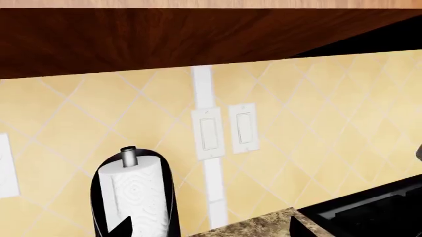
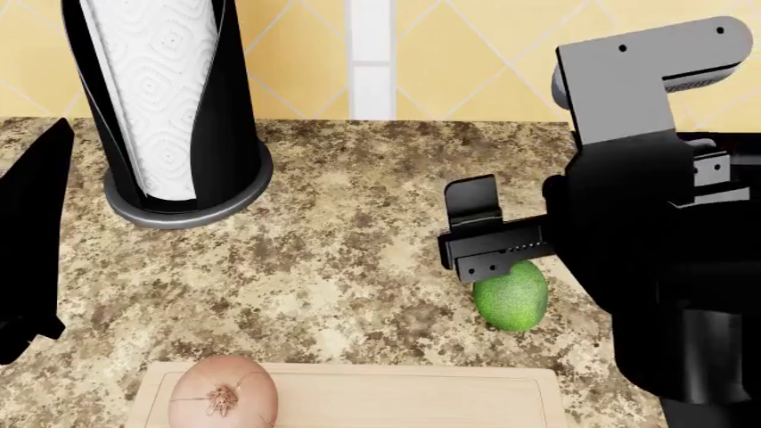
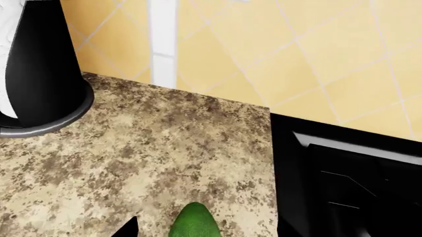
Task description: Place the avocado, onion, tomato and bell pepper on the cutting board.
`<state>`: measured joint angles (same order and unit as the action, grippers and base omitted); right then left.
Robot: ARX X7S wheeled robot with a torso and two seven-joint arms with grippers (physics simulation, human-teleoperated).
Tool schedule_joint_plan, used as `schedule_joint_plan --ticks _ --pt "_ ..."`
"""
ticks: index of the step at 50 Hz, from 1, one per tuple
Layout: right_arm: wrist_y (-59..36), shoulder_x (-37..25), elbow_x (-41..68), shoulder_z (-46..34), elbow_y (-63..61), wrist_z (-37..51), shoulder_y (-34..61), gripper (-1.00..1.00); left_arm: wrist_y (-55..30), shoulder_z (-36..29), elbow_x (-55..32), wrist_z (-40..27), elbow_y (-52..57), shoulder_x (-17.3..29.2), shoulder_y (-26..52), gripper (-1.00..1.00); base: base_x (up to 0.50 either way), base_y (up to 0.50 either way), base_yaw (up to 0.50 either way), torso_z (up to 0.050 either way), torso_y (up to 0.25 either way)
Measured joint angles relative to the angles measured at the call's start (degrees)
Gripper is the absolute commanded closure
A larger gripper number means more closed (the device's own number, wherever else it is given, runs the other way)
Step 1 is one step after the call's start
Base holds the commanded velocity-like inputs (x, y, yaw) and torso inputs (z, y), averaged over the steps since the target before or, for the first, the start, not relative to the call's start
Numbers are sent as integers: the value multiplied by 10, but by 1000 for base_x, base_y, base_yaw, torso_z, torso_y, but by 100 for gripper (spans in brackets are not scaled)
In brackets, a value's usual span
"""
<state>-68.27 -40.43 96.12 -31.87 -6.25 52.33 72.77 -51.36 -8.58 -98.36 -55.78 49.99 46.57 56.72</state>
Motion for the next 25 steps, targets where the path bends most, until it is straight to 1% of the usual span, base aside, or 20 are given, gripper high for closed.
schedule_joint_plan --ticks 11,25 --pt "0 10 -33 -23 27 -28 -5 -100 7 -2 -12 -13 6 -1 -1 -100 0 0 0 0 0" --pt "29 39 -100 -55 74 -88 -14 -100 16 -2 -34 -33 14 6 -2 -100 0 0 0 0 0"
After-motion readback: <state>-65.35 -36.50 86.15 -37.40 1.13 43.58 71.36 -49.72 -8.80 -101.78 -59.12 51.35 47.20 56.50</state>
